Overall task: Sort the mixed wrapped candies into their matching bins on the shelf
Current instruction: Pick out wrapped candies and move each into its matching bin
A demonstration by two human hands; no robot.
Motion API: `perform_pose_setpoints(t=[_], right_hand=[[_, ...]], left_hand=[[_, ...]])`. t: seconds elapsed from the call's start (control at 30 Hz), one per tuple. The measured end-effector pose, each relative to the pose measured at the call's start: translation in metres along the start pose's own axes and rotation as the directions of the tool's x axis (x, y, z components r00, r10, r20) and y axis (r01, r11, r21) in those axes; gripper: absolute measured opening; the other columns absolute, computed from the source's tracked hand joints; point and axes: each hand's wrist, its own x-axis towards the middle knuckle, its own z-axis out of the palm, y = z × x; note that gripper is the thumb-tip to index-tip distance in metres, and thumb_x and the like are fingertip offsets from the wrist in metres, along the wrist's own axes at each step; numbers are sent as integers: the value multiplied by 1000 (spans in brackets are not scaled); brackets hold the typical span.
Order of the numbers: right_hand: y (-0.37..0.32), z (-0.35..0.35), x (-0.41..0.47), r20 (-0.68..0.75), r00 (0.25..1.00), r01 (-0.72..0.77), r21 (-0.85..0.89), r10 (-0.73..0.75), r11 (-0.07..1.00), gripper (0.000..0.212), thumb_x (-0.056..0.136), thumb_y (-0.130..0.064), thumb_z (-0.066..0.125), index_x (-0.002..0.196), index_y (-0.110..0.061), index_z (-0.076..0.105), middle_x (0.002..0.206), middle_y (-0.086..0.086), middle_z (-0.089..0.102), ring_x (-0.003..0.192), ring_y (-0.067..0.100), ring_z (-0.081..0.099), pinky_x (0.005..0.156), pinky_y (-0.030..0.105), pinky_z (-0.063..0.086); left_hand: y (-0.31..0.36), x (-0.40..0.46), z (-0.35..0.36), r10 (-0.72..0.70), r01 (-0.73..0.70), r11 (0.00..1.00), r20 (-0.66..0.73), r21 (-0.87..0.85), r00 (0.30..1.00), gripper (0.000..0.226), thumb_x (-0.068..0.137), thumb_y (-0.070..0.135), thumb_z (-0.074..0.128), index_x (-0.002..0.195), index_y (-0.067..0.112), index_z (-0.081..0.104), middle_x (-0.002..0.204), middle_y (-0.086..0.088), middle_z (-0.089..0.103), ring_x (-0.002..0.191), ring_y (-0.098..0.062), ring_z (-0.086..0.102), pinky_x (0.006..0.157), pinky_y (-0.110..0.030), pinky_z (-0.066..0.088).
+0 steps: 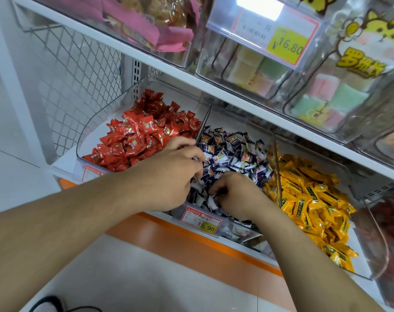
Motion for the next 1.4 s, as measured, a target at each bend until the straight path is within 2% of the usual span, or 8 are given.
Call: perform_pose_setpoints(t=[0.13,0.3,0.5,0.8,0.93,1.03,1.2,1.4], right_hand=[[4,-7,-3,59,998,-30,130,23,991,30,94,-9,62,87,-32,80,102,-15,71,91,3,63,69,16,49],[-2,-3,-5,16,999,-41,262,38,964,24,98,-39,67,82,-25,77,71,-1,69,57,12,57,55,31,48],[-3,-2,-7,57,998,-21,117,14,993,44,81,-42,85,123,-39,73,110,-11,67,96,11,64,88,35,57],[5,-19,-9,151,988,-50,68,39,996,9,81,-24,84,74,-28,80,80,-14,74,86,5,65,73,23,50],[0,-18,-10,149,987,-66,61,56,996,42,90,-45,75,68,-8,73,64,11,65,59,24,58,57,32,53],[1,-13,-10,78,994,-83,57,78,995,47,89,-43,78,61,-7,68,53,7,58,47,10,49,50,22,41],[2,-14,-14,-13,1000,-14,97,15,995,13,84,-16,80,79,-26,73,77,-10,69,74,1,62,69,29,53],[3,1,-9,23,998,52,9,-52,999,49,84,-11,72,118,-46,72,114,-14,72,100,9,66,82,37,62]], left_hand=[[1,0,-1,-2,2,1000,2,1,1000,31,100,13,53,122,29,66,149,24,35,150,-9,3,117,-30,36],[2,1,-1,-4,4,1000,4,-2,1000,31,101,13,52,123,29,66,151,23,34,150,-9,3,118,-30,34],[2,1,-2,-12,12,1000,12,-3,1000,30,100,12,53,121,29,67,151,24,34,150,-8,3,117,-31,36],[2,2,-1,-11,11,1000,12,3,1000,29,100,13,52,121,28,67,150,23,34,151,-9,3,117,-33,37],[2,1,-1,-11,11,1000,16,3,1000,29,100,13,52,121,28,67,150,23,34,150,-9,3,117,-32,35],[3,1,-2,-17,17,1000,20,2,1000,30,100,13,52,122,28,67,150,23,34,150,-9,3,117,-32,36],[3,1,-2,-23,22,1000,24,5,999,29,100,14,53,122,27,67,150,23,34,150,-9,1,115,-33,39],[3,1,-1,-23,23,1000,24,0,999,29,99,12,54,120,28,67,148,24,34,150,-9,2,113,-33,41]])
